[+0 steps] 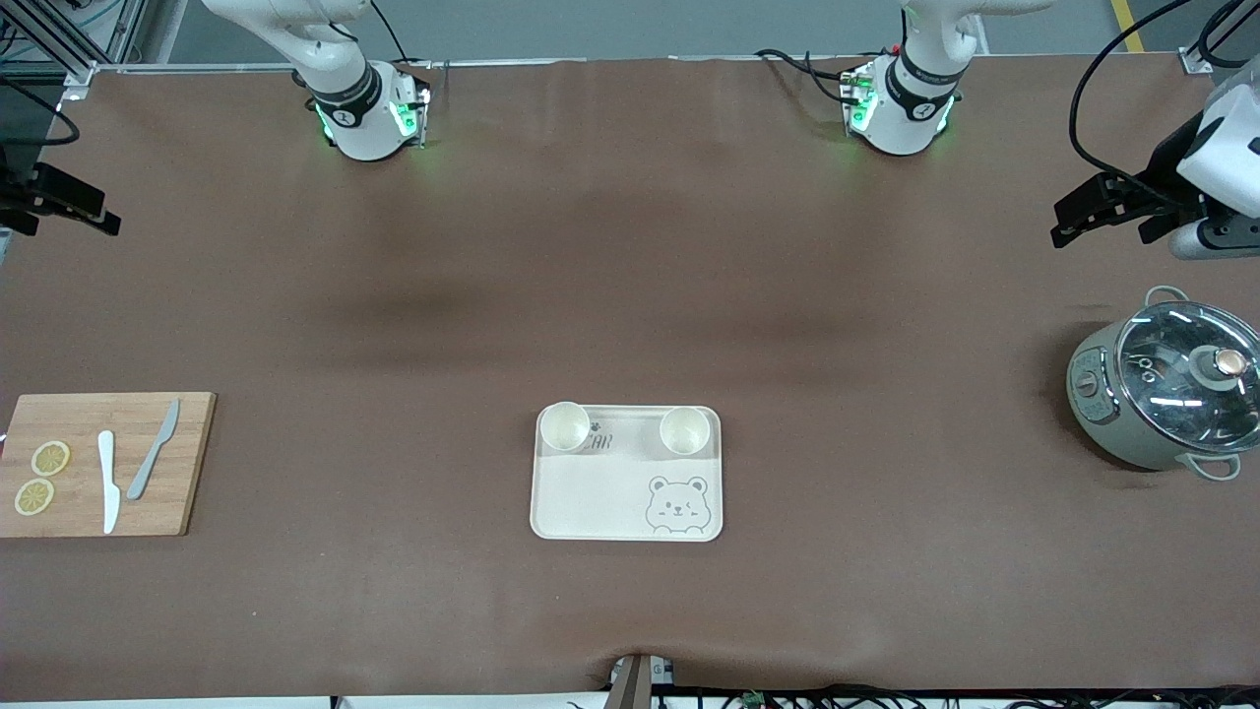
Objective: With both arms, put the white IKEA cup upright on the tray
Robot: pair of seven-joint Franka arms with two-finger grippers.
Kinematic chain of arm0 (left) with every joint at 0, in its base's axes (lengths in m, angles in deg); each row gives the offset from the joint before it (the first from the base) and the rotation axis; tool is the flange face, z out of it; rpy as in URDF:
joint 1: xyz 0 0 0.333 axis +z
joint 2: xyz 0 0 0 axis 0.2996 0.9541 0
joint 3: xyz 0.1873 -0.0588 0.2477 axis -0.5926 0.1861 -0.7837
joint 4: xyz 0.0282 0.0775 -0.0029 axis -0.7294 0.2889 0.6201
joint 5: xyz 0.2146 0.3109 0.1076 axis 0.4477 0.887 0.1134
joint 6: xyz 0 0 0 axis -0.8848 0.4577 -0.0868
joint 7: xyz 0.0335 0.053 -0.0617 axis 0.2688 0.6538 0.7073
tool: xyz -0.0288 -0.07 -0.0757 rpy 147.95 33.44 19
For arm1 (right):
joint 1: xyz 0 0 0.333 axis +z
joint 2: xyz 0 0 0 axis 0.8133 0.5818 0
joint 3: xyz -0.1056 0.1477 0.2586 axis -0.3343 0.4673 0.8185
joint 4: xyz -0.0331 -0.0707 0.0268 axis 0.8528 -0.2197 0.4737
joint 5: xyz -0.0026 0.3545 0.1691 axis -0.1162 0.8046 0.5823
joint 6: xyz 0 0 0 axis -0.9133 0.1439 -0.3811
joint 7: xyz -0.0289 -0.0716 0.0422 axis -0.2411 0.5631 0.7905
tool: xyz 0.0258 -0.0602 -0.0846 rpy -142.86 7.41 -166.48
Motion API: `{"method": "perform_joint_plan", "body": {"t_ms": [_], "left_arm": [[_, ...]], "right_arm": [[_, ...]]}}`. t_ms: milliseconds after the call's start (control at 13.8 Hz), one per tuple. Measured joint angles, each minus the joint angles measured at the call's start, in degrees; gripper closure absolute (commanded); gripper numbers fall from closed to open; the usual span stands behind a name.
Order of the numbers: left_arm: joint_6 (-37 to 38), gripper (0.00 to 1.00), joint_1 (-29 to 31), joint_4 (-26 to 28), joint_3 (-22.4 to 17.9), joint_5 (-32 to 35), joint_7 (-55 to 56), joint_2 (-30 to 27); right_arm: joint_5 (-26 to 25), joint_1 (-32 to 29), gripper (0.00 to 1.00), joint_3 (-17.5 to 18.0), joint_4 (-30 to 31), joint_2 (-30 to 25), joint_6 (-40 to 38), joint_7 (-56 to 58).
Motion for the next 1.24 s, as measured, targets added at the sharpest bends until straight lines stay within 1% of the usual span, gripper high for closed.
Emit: {"method": "perform_joint_plan", "body": {"t_ms": [218, 436, 1235], "left_arm": [[-0.06, 0.0, 0.01, 0.0, -0.01, 0.0, 0.0, 0.0], [-0.13, 0.0, 0.02, 0.0, -0.03, 0.0, 0.0, 0.06], [-1.46, 0.0, 0.05, -0.65, -0.04, 0.04, 0.08, 0.28]], "right_arm": [[-0.92, 1.67, 0.0, 0.44, -0.75, -0.01, -0.12, 0.27], [-3.16, 4.03, 0.0, 0.59, -1.78, -0.01, -0.86, -0.53], [-3.49, 2.3, 0.0, -0.43, -1.78, 0.25, -0.53, -0.59]]}}
